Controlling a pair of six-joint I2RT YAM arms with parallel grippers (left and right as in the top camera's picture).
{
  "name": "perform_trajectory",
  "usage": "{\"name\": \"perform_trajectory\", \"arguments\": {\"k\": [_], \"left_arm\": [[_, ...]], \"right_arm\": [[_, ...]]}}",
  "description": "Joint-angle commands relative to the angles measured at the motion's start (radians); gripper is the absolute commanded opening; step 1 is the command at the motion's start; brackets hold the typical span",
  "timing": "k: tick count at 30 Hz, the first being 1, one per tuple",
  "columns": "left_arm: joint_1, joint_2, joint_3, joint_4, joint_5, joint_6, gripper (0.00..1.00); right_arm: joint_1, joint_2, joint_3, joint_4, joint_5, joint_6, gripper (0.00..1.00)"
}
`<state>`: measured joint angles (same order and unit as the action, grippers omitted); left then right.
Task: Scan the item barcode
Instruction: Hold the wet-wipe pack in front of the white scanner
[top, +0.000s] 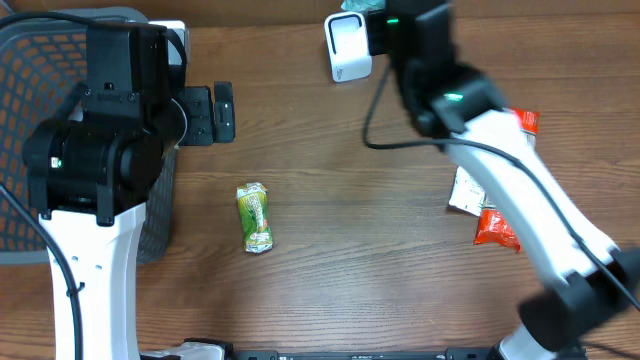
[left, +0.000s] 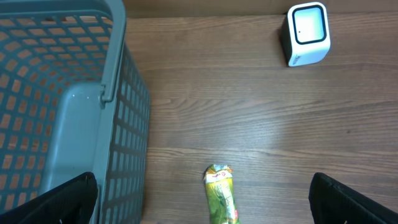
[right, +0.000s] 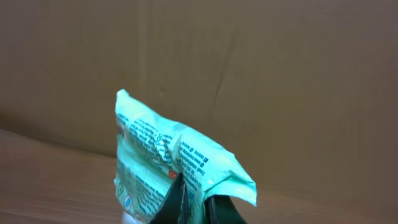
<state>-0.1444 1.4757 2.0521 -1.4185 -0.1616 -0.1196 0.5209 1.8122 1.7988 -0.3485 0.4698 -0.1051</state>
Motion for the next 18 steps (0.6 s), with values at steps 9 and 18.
{"name": "perform_trajectory", "arguments": {"k": [9, 18], "left_arm": [[-0.007, 0.003, 0.003, 0.001, -0.003, 0.008, 1.00], [-0.007, 0.003, 0.003, 0.001, -0.003, 0.008, 1.00]], "right_arm": [[0.002, 0.376, 0.004, 0.501, 0.188, -1.081, 0.04], [0.000, 0.544, 0.003, 0.711, 0.183, -1.292, 0.04]]}}
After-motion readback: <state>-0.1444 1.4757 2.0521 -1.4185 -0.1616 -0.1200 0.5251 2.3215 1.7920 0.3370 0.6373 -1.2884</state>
